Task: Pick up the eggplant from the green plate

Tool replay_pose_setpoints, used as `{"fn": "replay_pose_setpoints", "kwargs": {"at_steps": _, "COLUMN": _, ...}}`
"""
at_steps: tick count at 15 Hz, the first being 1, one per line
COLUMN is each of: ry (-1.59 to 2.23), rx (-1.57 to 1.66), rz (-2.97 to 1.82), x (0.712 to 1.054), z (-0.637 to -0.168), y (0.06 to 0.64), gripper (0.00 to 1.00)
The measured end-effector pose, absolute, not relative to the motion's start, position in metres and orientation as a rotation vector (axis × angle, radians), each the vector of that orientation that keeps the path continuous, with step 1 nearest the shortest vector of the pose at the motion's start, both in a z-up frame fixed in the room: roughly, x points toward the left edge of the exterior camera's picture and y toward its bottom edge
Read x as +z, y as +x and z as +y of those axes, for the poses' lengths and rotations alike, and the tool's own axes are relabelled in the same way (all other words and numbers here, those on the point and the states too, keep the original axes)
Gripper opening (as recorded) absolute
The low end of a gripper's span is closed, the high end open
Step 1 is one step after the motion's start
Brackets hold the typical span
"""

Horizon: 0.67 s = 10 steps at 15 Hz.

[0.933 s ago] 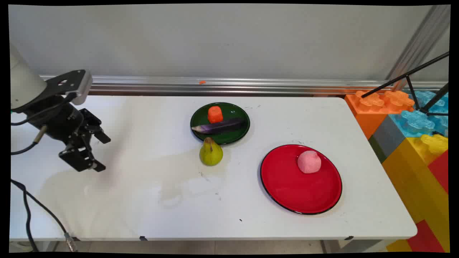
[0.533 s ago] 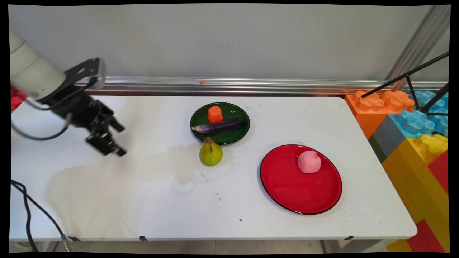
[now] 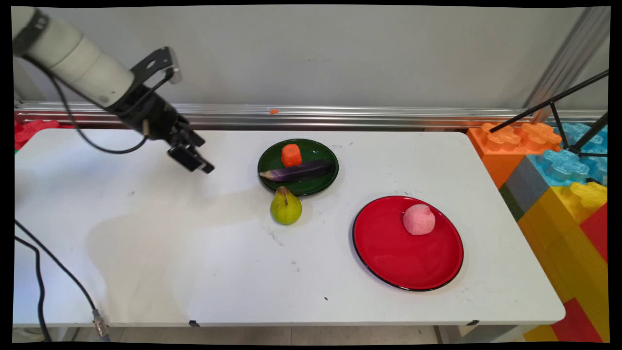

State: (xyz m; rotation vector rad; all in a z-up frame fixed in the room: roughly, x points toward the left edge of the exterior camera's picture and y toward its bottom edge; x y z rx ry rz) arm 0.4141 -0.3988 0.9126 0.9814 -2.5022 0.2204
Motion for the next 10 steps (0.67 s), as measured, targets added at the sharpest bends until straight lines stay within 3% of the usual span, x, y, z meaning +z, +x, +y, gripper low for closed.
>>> {"fn": "replay_pose_setpoints", "kwargs": {"at_steps": 10, "ry": 0.93, "rx": 0.22, "rz": -2.392, "x": 0.872, "z": -0.448, "y": 0.398, "gripper": 1.0}}
